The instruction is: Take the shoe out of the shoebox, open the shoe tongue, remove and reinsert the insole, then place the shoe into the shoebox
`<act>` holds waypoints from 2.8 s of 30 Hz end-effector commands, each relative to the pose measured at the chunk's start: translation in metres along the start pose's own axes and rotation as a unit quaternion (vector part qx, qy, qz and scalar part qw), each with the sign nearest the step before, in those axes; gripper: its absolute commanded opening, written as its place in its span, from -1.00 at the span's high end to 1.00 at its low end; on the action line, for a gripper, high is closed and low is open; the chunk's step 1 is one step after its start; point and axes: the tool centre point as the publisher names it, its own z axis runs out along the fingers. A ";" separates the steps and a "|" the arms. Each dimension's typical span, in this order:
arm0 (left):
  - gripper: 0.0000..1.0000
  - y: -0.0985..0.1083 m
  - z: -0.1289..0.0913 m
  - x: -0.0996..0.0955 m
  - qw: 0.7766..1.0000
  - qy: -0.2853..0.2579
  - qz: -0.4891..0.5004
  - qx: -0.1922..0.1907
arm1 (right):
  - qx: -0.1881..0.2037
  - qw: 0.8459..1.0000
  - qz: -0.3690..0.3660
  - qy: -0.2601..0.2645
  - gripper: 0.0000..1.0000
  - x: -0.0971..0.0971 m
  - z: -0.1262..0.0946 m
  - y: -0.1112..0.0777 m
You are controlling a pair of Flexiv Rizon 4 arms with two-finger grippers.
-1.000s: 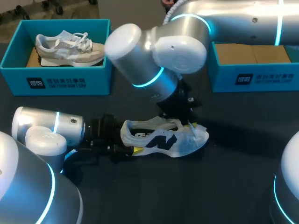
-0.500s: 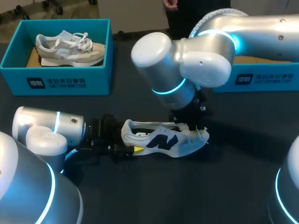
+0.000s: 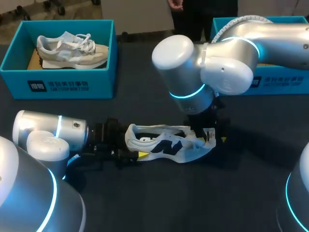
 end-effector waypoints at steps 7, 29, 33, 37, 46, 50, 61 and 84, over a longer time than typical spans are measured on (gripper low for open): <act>1.00 0.015 0.008 -0.011 1.000 0.000 -0.001 -0.002 | -0.018 0.997 0.068 -0.011 -1.00 -0.001 -0.019 -0.003; 1.00 0.015 0.008 -0.011 1.000 0.000 -0.001 -0.002 | -0.116 0.992 -0.025 -0.035 -1.00 0.020 -0.116 0.011; 1.00 0.015 0.008 -0.011 1.000 0.000 -0.001 -0.002 | -0.138 0.987 -0.075 -0.040 -1.00 0.025 -0.133 0.015; 1.00 0.015 0.008 -0.011 1.000 0.000 -0.001 -0.002 | -0.158 0.977 -0.136 -0.037 -1.00 0.032 -0.145 0.020; 1.00 0.015 0.008 -0.011 1.000 0.000 -0.001 -0.002 | -0.228 0.913 -0.330 0.067 -1.00 0.053 -0.165 0.022; 1.00 0.015 0.008 -0.011 1.000 0.000 -0.001 -0.002 | -0.225 0.879 -0.416 0.058 -1.00 0.066 -0.171 0.023; 1.00 0.015 0.008 -0.011 1.000 0.000 -0.001 -0.002 | -0.217 0.800 -0.558 0.037 0.41 0.096 -0.175 0.025; 1.00 0.015 0.008 -0.011 1.000 0.000 -0.001 -0.002 | -0.213 0.750 -0.624 0.062 1.00 0.110 -0.164 0.000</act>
